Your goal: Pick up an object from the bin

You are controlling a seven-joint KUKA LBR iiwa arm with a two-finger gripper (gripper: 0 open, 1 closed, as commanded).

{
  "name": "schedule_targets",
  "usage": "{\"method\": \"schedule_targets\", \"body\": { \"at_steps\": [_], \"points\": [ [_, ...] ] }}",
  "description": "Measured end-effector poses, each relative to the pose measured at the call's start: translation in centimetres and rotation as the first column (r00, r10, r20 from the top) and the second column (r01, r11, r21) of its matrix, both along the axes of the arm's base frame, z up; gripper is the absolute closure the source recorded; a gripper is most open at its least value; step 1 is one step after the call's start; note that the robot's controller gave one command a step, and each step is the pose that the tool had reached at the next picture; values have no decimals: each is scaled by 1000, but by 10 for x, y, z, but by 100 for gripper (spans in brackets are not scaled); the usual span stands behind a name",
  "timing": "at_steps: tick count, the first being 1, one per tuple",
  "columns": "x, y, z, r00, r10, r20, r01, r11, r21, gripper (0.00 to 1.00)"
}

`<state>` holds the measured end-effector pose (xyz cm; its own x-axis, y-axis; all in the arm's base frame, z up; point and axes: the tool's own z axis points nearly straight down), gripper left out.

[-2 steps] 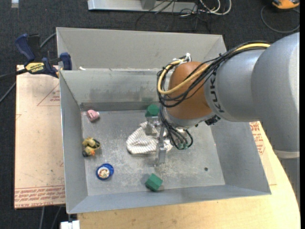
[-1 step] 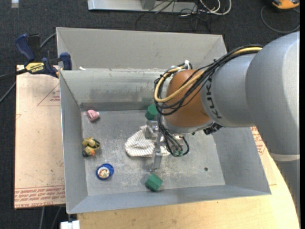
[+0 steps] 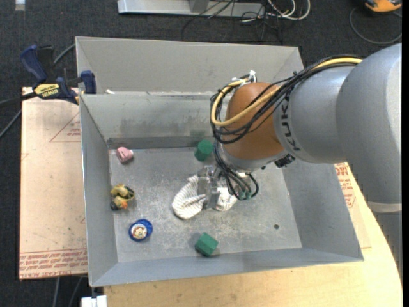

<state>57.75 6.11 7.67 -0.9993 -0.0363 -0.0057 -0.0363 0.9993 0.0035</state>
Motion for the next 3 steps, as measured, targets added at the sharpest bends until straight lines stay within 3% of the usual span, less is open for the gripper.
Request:
{"method": "schedule_targets", "body": {
  "at_steps": [2, 3],
  "points": [
    [-2, 0, 4, 1000, -1, -6, 1, 1000, 0, 100],
    [-3, 0, 22, 1000, -1, -9, 1, 1000, 0, 100]
  ]
}}
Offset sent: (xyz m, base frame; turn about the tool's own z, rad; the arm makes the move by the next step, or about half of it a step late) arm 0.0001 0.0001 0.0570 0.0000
